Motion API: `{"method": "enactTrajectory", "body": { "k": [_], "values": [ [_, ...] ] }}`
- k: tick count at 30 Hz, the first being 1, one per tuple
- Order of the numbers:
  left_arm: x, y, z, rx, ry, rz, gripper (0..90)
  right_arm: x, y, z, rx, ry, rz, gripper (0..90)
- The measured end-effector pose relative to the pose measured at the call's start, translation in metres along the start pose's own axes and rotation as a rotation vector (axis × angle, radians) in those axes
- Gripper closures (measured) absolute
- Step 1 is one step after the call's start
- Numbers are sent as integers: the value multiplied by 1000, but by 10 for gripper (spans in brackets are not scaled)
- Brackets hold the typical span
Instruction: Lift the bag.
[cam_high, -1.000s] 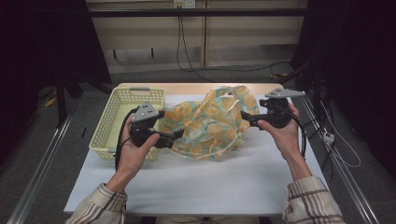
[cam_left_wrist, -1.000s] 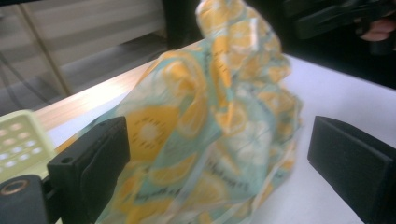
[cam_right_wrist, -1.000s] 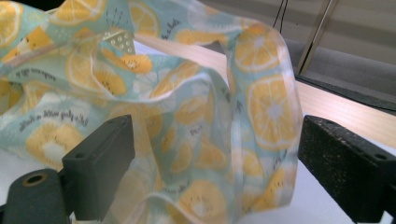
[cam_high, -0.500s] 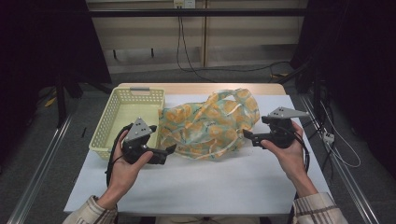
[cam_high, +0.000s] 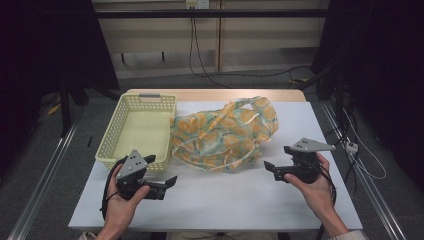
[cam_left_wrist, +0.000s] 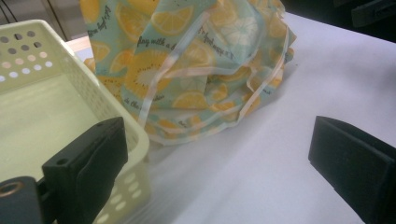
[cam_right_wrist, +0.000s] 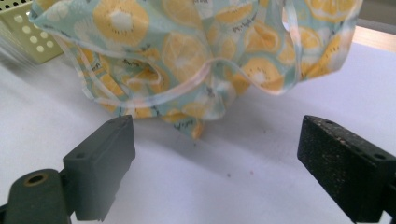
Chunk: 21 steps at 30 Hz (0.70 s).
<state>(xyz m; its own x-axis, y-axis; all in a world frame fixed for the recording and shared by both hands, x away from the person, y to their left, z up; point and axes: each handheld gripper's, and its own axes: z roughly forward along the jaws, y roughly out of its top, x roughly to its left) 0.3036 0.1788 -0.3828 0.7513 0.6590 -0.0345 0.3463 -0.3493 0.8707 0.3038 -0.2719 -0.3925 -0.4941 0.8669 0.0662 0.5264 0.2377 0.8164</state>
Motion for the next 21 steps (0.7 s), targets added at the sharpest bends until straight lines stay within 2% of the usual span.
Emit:
{"method": "enactTrajectory", "body": {
  "k": [2,5,8,12,15,18,20,21],
  "values": [
    [-2,-3,-3,-2,19,22,47,0,-6,-3,2,-2,16,115],
    [-1,-9,-5,5,20,2,48,1,-16,-7,13,-10,28,120],
    [-1,-17,-7,9,29,4,50,1,-26,-12,9,-16,44,120],
    [2,-26,-9,-5,46,-20,52,3,-42,-13,-5,-28,78,122],
    [3,-31,-9,-16,48,-58,52,4,-54,-13,-5,-34,99,125],
    [2,-32,-12,-35,42,-50,52,6,-59,-16,-25,-41,108,126],
    [2,-36,-12,-41,63,-35,52,7,-63,-17,-34,-39,108,126],
    [1,-38,-12,-43,58,-41,51,7,-66,-17,-30,-40,113,126]
  ]
}}
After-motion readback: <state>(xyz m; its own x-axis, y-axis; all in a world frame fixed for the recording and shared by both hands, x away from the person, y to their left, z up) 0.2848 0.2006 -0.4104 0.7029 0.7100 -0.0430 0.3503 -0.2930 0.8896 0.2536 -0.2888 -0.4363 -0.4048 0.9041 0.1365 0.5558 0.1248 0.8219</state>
